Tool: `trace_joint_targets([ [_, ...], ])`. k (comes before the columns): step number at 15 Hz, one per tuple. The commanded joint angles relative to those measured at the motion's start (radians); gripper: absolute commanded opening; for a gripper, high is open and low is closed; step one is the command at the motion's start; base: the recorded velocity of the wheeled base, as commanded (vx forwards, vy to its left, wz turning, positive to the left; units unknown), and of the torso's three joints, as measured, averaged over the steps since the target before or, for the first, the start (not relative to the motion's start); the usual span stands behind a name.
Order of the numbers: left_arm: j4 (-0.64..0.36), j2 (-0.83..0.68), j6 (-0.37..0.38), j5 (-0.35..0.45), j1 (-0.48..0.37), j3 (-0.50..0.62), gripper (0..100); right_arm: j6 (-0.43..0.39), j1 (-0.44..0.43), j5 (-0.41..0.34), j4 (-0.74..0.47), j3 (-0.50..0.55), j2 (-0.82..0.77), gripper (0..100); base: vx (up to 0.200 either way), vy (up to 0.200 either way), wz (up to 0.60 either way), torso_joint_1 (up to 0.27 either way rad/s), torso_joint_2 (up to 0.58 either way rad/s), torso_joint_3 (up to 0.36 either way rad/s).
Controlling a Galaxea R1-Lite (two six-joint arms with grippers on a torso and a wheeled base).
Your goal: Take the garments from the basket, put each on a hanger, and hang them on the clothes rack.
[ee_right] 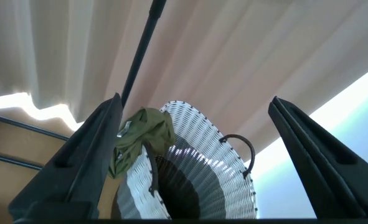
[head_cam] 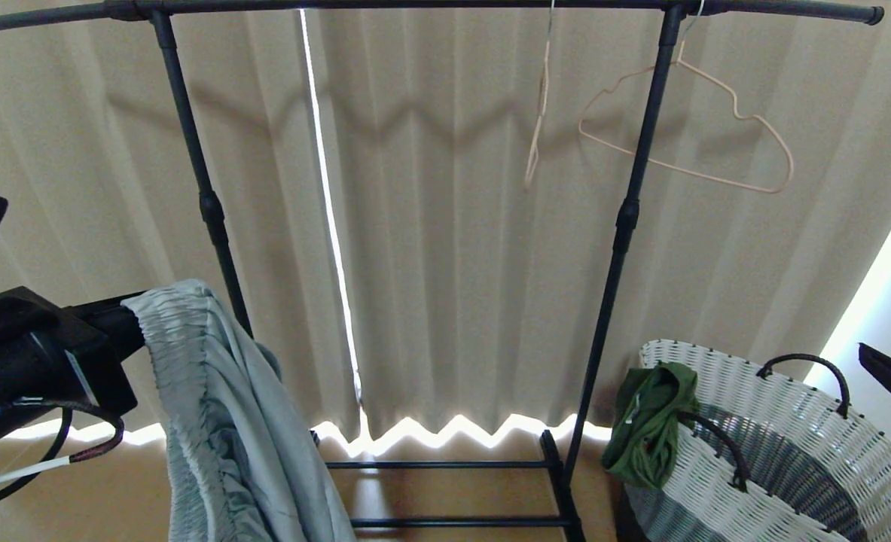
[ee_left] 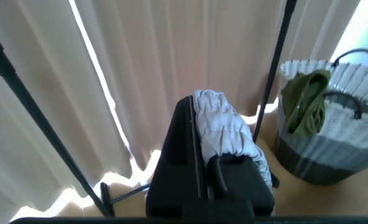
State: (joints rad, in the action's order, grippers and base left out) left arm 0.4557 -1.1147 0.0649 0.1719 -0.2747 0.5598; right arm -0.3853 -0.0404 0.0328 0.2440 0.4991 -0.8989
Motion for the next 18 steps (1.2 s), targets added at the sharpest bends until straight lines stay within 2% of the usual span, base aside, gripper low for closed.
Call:
trace_joint_targets([
  [1,0.000,-0.010,0.012,-0.002,-0.021,-0.017,0,0.005,0.001,-0.001,0.000,0.002,0.003,100,0.000,0.000,0.00,0.000,0.00,0.000],
  [7,0.001,-0.008,0.012,-0.002,-0.037,-0.049,0,0.022,-0.001,-0.004,0.000,0.004,-0.018,100,0.000,0.000,0.00,0.005,-0.02,-0.012],
  [11,0.003,-0.010,0.013,-0.002,-0.037,-0.020,0,0.022,-0.001,-0.005,-0.002,0.001,-0.023,100,0.000,0.000,0.00,0.060,-0.25,-0.246],
  [15,0.037,-0.014,0.006,-0.002,-0.086,0.006,0,0.022,-0.001,-0.007,-0.002,-0.002,-0.023,100,0.000,0.000,0.00,0.168,-0.53,-0.297],
  [18,0.047,-0.027,0.010,-0.003,-0.087,0.000,0,0.023,-0.001,-0.008,0.000,-0.002,-0.020,100,0.000,0.000,0.00,0.181,-0.46,-0.282],
])
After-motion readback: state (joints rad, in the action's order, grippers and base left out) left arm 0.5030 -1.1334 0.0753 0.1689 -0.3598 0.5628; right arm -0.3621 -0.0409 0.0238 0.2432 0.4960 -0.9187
